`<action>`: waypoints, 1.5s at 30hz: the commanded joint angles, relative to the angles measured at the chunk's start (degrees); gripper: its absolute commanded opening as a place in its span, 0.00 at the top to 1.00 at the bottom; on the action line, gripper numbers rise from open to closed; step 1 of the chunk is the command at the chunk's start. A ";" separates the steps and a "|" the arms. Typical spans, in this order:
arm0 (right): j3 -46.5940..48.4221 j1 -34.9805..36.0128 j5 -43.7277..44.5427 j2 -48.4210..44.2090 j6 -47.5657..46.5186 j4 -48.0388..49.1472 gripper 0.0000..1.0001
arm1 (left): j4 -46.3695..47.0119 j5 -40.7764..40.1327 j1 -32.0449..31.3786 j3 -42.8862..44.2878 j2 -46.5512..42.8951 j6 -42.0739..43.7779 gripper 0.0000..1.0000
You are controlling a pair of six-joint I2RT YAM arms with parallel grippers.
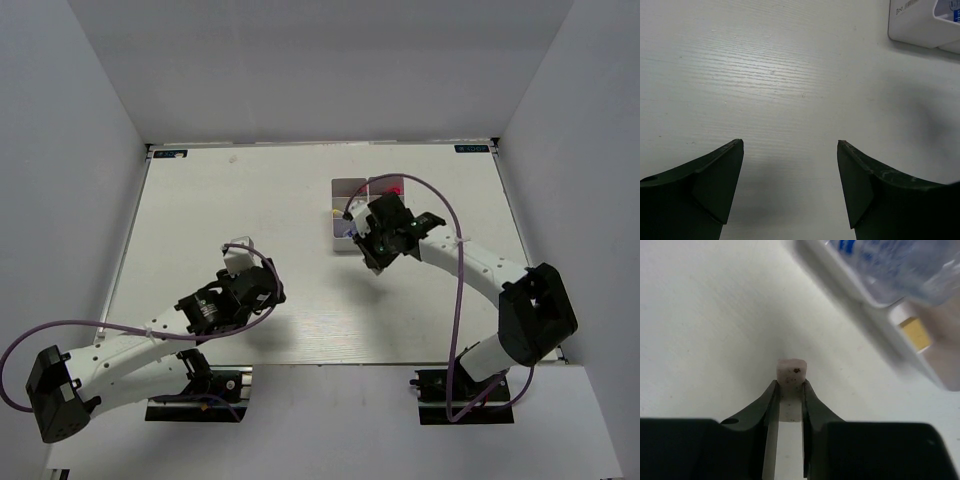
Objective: Sort the stationery into containers
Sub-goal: Pick up the stationery from the center of the board, then place the stationery in the storage box.
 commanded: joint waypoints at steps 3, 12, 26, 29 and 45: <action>6.74 -2.39 -0.27 -1.36 -3.67 -0.16 1.00 | 0.84 0.62 -0.15 0.46 -1.60 -0.36 0.15; 9.29 -6.16 6.22 -1.63 -12.81 9.33 1.00 | 1.89 0.62 -0.15 -0.07 -2.84 -0.36 0.15; 9.47 -9.68 8.78 2.51 -16.33 12.32 0.87 | 3.48 0.62 -0.15 -0.07 -1.79 0.69 0.15; 9.82 -10.12 8.08 4.44 -16.24 11.98 0.83 | 3.48 0.62 -0.15 -0.07 -1.79 0.69 0.15; 9.47 -11.44 4.83 4.97 -15.54 9.60 0.52 | 4.01 0.62 -0.15 -1.13 -1.79 0.69 0.14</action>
